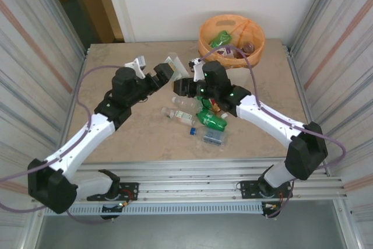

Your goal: Put the plastic bottles in the bin

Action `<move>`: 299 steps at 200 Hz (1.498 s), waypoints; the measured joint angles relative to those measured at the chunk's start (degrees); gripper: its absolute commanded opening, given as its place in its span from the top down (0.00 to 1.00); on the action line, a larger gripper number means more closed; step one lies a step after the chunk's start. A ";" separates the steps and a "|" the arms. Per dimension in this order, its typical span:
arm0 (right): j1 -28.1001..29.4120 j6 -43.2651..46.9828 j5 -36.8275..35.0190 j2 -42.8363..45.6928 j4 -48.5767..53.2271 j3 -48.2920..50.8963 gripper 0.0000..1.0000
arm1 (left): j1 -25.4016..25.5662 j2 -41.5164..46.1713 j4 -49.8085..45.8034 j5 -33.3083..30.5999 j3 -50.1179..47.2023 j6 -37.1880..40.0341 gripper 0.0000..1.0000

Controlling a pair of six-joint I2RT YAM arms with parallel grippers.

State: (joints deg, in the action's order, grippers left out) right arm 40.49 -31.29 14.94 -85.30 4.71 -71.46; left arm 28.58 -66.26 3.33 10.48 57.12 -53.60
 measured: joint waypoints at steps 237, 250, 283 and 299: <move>-34.21 19.12 5.16 -26.34 47.80 -60.83 0.94 | 0.00 16.57 3.91 -15.10 -10.97 14.73 0.01; -34.21 20.24 4.11 -28.04 48.98 -62.79 0.93 | 0.00 16.57 3.85 -15.28 -10.97 14.84 0.01; -34.18 22.38 1.70 -30.05 51.08 -64.06 0.84 | 0.00 16.59 3.76 -15.96 -10.97 14.86 0.01; -34.21 23.28 0.37 -31.28 51.06 -64.50 0.78 | -0.02 16.59 3.76 -16.37 -10.97 14.86 0.01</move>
State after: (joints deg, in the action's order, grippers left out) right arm 6.28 -8.01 15.31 -116.57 55.77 -135.96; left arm 28.56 -49.67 7.09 -5.89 46.15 -38.74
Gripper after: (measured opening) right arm 0.473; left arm 0.986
